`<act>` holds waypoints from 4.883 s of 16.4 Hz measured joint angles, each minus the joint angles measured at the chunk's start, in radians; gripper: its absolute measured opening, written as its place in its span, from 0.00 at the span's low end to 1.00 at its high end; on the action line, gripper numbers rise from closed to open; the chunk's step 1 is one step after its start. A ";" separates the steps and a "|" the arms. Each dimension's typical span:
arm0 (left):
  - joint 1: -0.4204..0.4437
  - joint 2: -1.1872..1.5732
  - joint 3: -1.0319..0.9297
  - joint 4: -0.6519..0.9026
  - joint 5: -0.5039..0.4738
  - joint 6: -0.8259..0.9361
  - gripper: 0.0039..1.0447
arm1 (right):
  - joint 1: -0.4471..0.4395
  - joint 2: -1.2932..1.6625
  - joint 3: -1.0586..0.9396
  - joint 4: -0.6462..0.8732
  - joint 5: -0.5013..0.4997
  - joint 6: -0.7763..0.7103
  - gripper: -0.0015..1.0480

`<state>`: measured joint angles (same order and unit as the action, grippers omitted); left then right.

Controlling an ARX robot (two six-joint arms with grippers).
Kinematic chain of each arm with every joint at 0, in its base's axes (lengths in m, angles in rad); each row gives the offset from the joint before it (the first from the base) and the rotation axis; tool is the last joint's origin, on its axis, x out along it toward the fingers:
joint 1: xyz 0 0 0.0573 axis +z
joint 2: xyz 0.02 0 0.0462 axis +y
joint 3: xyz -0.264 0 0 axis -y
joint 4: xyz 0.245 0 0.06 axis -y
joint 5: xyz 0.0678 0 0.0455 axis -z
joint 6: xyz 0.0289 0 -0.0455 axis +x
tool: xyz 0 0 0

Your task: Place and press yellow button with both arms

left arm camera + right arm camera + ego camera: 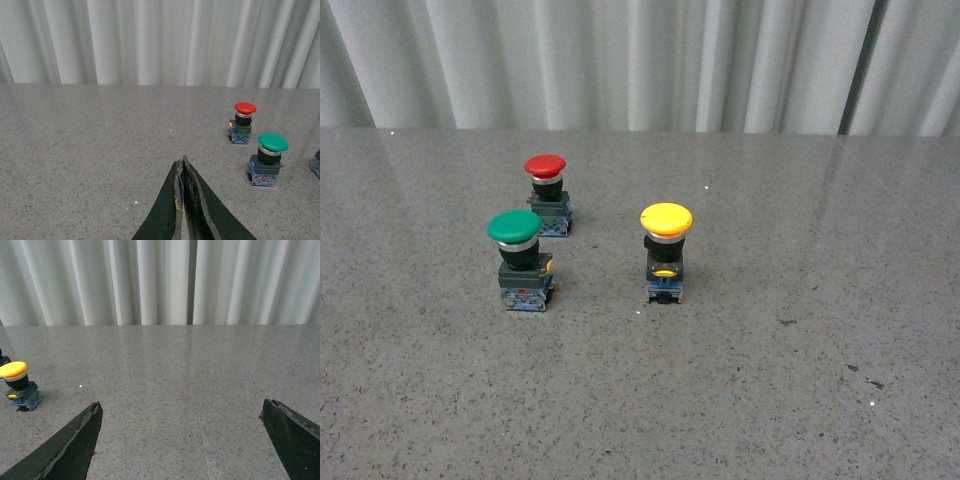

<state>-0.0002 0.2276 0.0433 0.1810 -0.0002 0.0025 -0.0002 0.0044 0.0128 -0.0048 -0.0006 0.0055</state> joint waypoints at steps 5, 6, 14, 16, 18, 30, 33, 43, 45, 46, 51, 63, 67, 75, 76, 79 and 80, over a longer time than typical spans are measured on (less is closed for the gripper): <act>0.000 -0.030 -0.019 0.015 0.000 0.000 0.01 | 0.000 0.000 0.000 0.000 0.000 0.000 0.94; 0.000 -0.044 -0.030 0.008 0.000 0.000 0.01 | 0.000 0.000 0.000 0.000 0.000 0.000 0.94; 0.000 -0.189 -0.029 -0.196 0.000 0.000 0.01 | 0.000 0.000 0.000 0.000 0.000 0.000 0.94; 0.000 -0.216 -0.029 -0.188 0.000 0.000 0.01 | 0.000 0.000 0.000 0.000 0.000 0.000 0.94; -0.001 -0.216 -0.026 -0.164 0.000 0.000 0.01 | 0.000 0.000 0.000 0.000 0.000 0.000 0.94; 0.000 -0.217 -0.029 -0.185 0.000 -0.002 0.94 | 0.245 0.901 0.401 0.584 -0.011 0.135 0.94; 0.000 -0.217 -0.029 -0.186 0.000 -0.002 0.94 | 0.358 1.250 0.587 0.612 0.001 0.151 0.94; 0.000 -0.217 -0.029 -0.186 0.000 -0.002 0.94 | 0.570 1.632 0.823 0.557 0.050 0.154 0.64; 0.000 -0.217 -0.029 -0.186 0.000 -0.002 0.94 | 0.570 1.663 0.827 0.546 0.053 0.154 0.44; 0.000 -0.217 -0.029 -0.186 0.000 -0.002 0.94 | 0.570 1.675 0.834 0.543 0.055 0.154 0.36; 0.000 -0.217 -0.029 -0.186 0.000 -0.002 0.94 | 0.583 1.690 0.839 0.545 0.058 0.151 0.02; 0.000 -0.217 -0.029 -0.186 0.000 -0.002 0.94 | 0.580 1.777 0.864 0.531 0.064 0.140 0.02; 0.000 -0.217 -0.029 -0.186 0.000 -0.002 0.94 | 0.581 1.791 0.877 0.475 0.071 0.127 0.02; 0.000 -0.217 -0.029 -0.186 0.000 -0.002 0.94 | 0.561 1.809 0.938 0.339 0.081 0.159 0.02; 0.000 -0.217 -0.029 -0.186 0.000 -0.002 0.94 | 0.560 1.809 0.938 0.340 0.080 0.166 0.02; 0.000 -0.217 -0.029 -0.186 0.000 -0.002 0.94 | 0.550 1.787 0.882 0.494 0.023 0.245 0.02; 0.000 -0.217 -0.029 -0.186 0.000 -0.002 0.94 | 0.550 1.769 0.868 0.544 0.004 0.269 0.02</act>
<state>-0.0002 0.0109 0.0147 -0.0048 -0.0002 0.0006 0.5495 1.7729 0.8810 0.5396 0.0036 0.2749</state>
